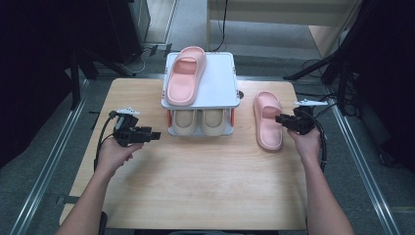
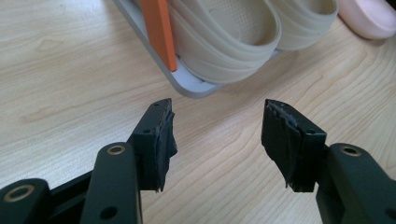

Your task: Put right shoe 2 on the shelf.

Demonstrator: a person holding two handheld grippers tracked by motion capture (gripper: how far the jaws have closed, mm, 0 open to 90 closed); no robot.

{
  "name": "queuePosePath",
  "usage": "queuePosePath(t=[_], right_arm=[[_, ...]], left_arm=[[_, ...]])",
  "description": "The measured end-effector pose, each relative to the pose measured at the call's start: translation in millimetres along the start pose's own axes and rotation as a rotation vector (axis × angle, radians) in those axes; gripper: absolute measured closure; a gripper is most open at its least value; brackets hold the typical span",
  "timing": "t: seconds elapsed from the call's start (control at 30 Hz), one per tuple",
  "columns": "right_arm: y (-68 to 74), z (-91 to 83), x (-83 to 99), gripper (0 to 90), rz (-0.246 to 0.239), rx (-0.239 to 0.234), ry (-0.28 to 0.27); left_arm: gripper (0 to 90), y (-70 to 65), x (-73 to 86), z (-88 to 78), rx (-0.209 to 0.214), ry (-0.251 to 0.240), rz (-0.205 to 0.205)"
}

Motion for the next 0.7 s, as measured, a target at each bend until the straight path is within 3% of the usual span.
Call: queuePosePath(t=[0.27, 0.7], right_arm=[[-10.6, 1.9, 0.8, 60.2, 0.029, 0.037, -0.009], [-20.3, 14.4, -3.4, 58.7, 0.061, 0.053, -0.003]], left_arm=[[43.7, -1.6, 0.6, 0.1, 0.001, 0.006, 0.003], [43.7, -3.3, 11.3, -7.4, -0.014, 0.013, -0.002]])
Point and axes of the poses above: each handheld gripper's, and its own axes: z roughly forward along the jaws, x roughly out of its underside, y roughly to its left, the point moved 2 cm from there along z, roughly forward along the jaws, and after that the axes turned 14 degrees about z, right-handed, at the moved point
